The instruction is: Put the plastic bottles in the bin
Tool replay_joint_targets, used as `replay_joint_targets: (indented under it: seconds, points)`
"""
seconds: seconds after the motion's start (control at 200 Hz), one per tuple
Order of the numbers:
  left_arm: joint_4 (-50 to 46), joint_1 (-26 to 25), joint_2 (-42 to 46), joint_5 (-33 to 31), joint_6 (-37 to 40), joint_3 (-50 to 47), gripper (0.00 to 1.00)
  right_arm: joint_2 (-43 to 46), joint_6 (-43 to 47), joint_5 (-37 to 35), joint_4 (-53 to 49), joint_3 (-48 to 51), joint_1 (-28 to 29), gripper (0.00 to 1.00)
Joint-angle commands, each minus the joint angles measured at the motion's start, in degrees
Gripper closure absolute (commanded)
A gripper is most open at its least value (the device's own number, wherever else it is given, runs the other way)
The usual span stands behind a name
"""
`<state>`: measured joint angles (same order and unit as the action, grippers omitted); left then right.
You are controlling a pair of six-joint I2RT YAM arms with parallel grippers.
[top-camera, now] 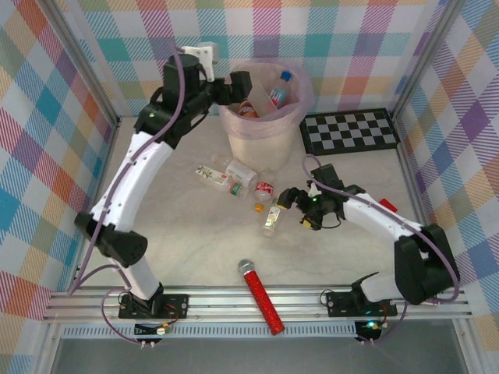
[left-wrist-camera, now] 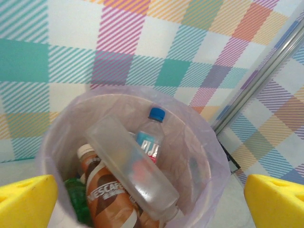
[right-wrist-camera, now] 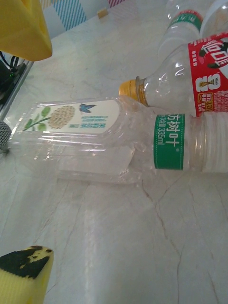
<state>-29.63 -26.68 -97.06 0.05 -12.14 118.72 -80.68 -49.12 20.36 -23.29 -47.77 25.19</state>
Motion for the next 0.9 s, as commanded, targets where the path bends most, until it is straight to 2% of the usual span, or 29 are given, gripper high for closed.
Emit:
replay_joint_targets:
  seconds: [0.0, 0.045, 0.16, 0.22, 0.365, 0.515, 0.645, 0.73, 0.9]
  points:
    - [-0.2, 1.8, 4.7, -0.9, 1.0, -8.2, 0.0, -4.2, -0.1, -1.0, 2.9, -3.8, 1.5, 0.02]
    - [1.5, 2.8, 7.7, 1.3, 0.2, -13.3, 0.0, -6.3, 0.6, -0.9, 2.7, -4.9, 1.8, 0.03]
    - [6.6, 8.9, 14.7, 16.0, -6.3, -27.9, 0.0, -10.6, 1.7, -0.1, 2.8, -7.0, 2.3, 0.06]
    - [7.1, 11.9, 17.8, 19.3, -9.7, -35.6, 0.0, -12.2, 1.8, 0.1, 3.5, -7.5, 2.6, 0.08]
    - [9.1, 13.9, 25.7, 15.2, -14.4, -54.4, 0.0, -15.7, 0.5, 0.3, 5.5, -7.7, 3.0, 0.13]
    - [10.6, 14.0, 29.7, 13.6, -19.4, -66.8, 0.0, -18.2, 1.0, -0.4, 6.2, -8.3, 3.2, 0.19]
    - [20.3, 14.0, 33.1, 13.2, -28.4, -77.4, 0.0, -19.5, 0.6, -0.3, 5.9, -8.7, 3.6, 0.25]
    - [24.0, 14.0, 34.0, 11.8, -32.3, -81.6, 0.0, -18.4, 0.1, -1.6, 5.8, -7.9, 3.7, 0.27]
    - [22.9, 14.0, 34.0, 10.3, -32.3, -82.4, 0.0, -14.7, 1.0, -4.2, 2.8, -7.9, 3.7, 0.32]
